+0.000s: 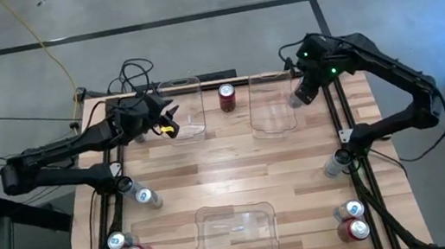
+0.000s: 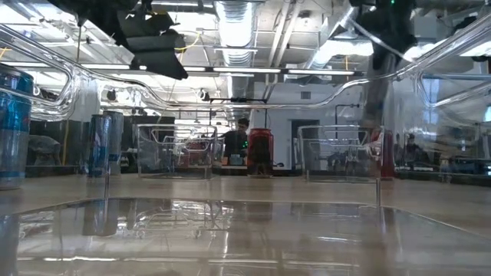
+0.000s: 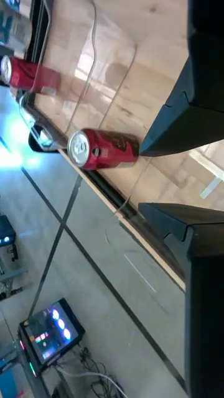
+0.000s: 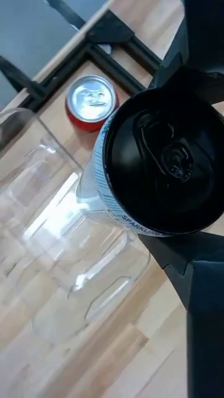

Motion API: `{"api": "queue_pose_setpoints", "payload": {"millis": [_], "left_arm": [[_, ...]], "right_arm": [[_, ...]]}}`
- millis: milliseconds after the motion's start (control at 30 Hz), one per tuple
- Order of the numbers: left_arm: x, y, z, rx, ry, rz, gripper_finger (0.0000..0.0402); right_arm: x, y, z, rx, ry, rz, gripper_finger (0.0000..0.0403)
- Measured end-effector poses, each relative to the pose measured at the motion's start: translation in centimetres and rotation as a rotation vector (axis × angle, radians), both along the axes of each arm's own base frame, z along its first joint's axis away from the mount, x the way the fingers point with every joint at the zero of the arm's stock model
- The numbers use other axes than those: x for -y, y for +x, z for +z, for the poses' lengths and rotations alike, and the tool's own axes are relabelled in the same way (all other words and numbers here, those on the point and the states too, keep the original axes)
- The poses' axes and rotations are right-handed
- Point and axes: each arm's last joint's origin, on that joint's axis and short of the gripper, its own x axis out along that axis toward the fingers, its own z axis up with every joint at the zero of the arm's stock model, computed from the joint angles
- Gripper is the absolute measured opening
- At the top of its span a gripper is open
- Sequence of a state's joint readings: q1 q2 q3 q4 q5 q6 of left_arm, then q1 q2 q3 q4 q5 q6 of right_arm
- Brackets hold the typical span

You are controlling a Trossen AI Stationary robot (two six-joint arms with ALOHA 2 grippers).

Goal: Sort soda cans
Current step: Put the top right white-blue soda can into the top right transparent bin

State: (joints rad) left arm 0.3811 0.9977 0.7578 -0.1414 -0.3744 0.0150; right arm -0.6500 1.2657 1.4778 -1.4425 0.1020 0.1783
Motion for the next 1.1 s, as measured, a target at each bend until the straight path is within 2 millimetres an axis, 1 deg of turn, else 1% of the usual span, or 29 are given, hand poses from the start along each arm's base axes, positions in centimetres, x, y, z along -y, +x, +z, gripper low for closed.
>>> {"api": "queue_pose_setpoints", "payload": {"millis": [133,300,533,633,700,800,967,1033,1100], "left_arm": [[0.3,0.2,0.1,0.013,0.004,-0.013,0.0128],[0.3,0.3,0.3,0.022,0.022,-0.024,0.0128],[0.4,0.2,0.2,0.002,0.028,-0.028,0.0128],[0.4,0.2,0.1,-0.012,0.026,-0.03,0.0128],[0.4,0.2,0.0,-0.023,0.022,-0.03,0.0128],[0.4,0.1,-0.2,-0.044,0.014,-0.03,0.0128],[0.4,-0.1,-0.5,-0.076,0.004,-0.025,0.0128],[0.4,-0.1,-0.5,-0.077,0.006,-0.02,0.0128],[0.4,-0.1,-0.5,-0.081,0.004,-0.02,0.0128]], "right_arm": [[0.9,1.3,0.3,0.003,-0.019,0.036,0.0258],[3.1,3.9,-0.5,-0.026,-0.024,0.09,0.0258],[7.0,8.7,-2.6,-0.05,-0.045,0.171,0.0258],[8.9,10.4,-3.6,-0.068,-0.041,0.186,0.0258],[10.2,11.3,-4.7,-0.091,-0.024,0.187,0.0258],[11.7,12.1,-6.5,-0.125,0.009,0.174,0.0258],[13.2,12.7,-9.2,-0.176,0.064,0.169,0.0258],[13.5,13.1,-9.7,-0.164,0.073,0.184,0.0258],[13.8,13.2,-9.8,-0.143,0.068,0.184,0.0258]]}}
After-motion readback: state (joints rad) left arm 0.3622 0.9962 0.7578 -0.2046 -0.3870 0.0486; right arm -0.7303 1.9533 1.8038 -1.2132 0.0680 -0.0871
